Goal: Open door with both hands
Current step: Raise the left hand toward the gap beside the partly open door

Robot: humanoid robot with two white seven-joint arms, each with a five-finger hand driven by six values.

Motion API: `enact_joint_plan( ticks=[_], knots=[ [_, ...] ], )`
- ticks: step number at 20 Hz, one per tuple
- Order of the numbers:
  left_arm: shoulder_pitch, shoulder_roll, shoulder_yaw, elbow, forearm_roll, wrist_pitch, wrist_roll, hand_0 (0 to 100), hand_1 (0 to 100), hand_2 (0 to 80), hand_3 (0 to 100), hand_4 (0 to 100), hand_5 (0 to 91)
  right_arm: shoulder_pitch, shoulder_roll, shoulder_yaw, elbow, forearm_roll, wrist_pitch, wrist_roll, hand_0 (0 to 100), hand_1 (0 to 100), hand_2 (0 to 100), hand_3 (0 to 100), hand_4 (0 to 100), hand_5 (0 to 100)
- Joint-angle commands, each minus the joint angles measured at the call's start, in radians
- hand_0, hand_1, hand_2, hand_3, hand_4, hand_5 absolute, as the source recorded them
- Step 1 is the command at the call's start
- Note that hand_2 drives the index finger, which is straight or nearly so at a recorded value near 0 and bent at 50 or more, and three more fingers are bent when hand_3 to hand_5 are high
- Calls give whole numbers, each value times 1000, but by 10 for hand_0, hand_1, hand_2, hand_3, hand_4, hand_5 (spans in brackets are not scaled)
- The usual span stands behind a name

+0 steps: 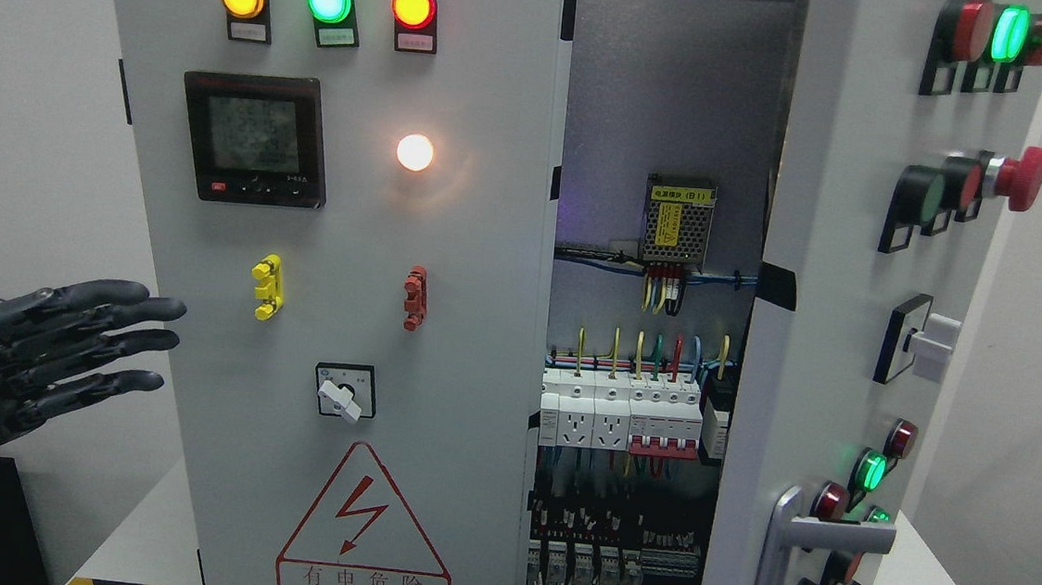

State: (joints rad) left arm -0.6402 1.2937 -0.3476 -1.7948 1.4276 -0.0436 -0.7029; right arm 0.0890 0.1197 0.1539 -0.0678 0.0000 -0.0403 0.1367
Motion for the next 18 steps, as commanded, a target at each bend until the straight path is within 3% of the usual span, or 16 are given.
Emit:
enact_joint_plan(
  ticks=[1,5,7,12,18],
  knots=[
    [-340,-177,-682,73,-42,49,33,0,0,0,0,0,0,0,0,-1,0,-29,0,0,382,0,0,0,0,0],
    [-435,-290,-689,127,-41,229,30,0,0,0,0,0,0,0,0,-1,0,-29,-1,0,382,0,0,0,0,0],
    [-444,-329,-680,143,-42,237,30,0,0,0,0,0,0,0,0,1,-1,-29,0,0,382,0,0,0,0,0],
    [-495,-329,-691,138,-27,238,25,0,0,0,0,0,0,0,0,-1,-1,-29,0,0,382,0,0,0,0,0],
    [-604,-321,-717,137,63,260,17,0,0,0,0,0,0,0,0,1,0,-29,0,0,382,0,0,0,0,0]
  ],
)
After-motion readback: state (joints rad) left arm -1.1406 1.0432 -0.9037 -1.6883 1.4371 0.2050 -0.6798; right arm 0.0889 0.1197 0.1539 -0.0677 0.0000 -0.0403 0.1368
